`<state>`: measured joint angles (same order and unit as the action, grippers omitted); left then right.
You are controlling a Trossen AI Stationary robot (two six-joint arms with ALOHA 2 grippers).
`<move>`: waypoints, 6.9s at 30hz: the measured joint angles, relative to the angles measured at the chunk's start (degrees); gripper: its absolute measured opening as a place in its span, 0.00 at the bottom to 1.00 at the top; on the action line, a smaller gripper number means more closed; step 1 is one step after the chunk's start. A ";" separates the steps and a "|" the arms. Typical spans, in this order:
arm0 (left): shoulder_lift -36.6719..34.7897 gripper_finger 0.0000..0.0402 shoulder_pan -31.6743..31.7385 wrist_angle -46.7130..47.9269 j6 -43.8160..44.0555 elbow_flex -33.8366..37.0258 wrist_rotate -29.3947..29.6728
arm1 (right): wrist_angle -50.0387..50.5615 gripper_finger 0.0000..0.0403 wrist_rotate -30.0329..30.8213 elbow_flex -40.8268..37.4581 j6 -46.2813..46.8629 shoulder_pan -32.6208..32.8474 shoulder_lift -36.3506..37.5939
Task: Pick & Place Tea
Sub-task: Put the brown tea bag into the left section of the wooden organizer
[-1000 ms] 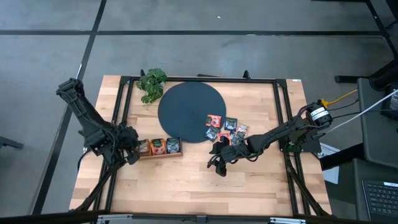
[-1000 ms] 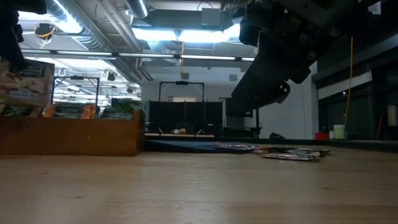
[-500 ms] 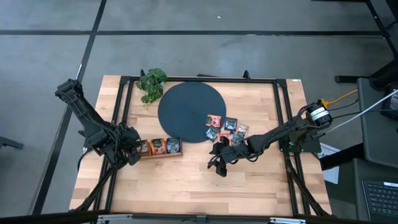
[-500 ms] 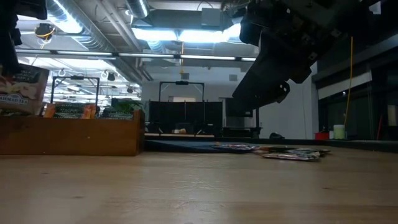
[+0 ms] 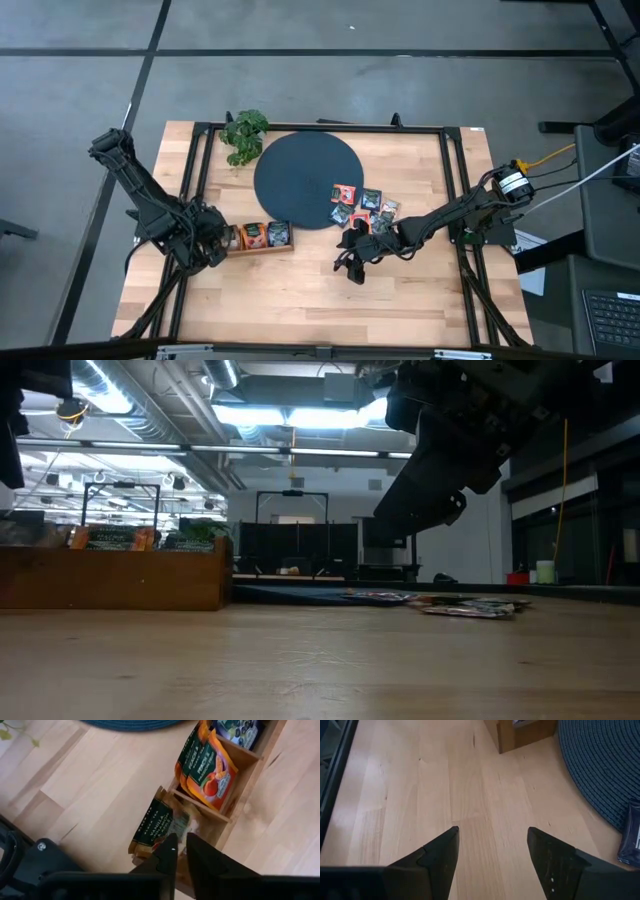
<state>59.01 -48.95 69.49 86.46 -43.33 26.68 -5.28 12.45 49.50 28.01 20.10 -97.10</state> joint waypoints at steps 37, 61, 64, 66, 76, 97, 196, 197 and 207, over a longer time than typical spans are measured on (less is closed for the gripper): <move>13.63 0.05 19.78 -61.48 -52.42 0.00 3.20 | 25.59 0.42 8.04 -0.02 19.76 -0.22 2.46; 22.71 0.04 25.18 -80.52 -63.69 0.00 0.63 | 29.23 0.01 3.43 0.24 25.71 -0.21 -2.26; 22.78 0.04 25.18 -80.50 -62.28 0.00 0.75 | 26.23 0.01 2.55 0.19 25.15 -0.04 -2.51; 23.11 0.04 25.18 -80.55 -60.18 0.00 0.78 | 23.84 0.01 1.73 0.11 23.70 0.25 -2.64; 31.94 0.03 25.16 -88.77 -53.50 0.00 -5.05 | 10.91 0.01 -5.91 0.00 12.05 2.37 -5.23; 44.35 0.01 26.31 -84.97 -59.18 -11.08 -8.30 | -1.79 0.05 -9.64 -0.06 14.27 4.34 -4.38; 54.85 0.07 27.32 -76.52 -65.49 -19.31 -19.44 | -17.52 0.02 -2.55 -7.57 32.67 7.06 -9.11; 54.23 0.07 27.32 -76.20 -65.01 -19.32 -19.60 | -16.85 0.01 -3.16 -7.56 31.74 7.06 -9.11; 48.55 0.16 27.72 -76.07 -61.40 -19.37 -19.11 | -15.53 0.01 -6.80 -6.10 19.11 7.08 -9.18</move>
<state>107.55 -21.22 -6.57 25.06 -62.70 7.57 -20.81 5.64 43.39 47.12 27.18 -106.28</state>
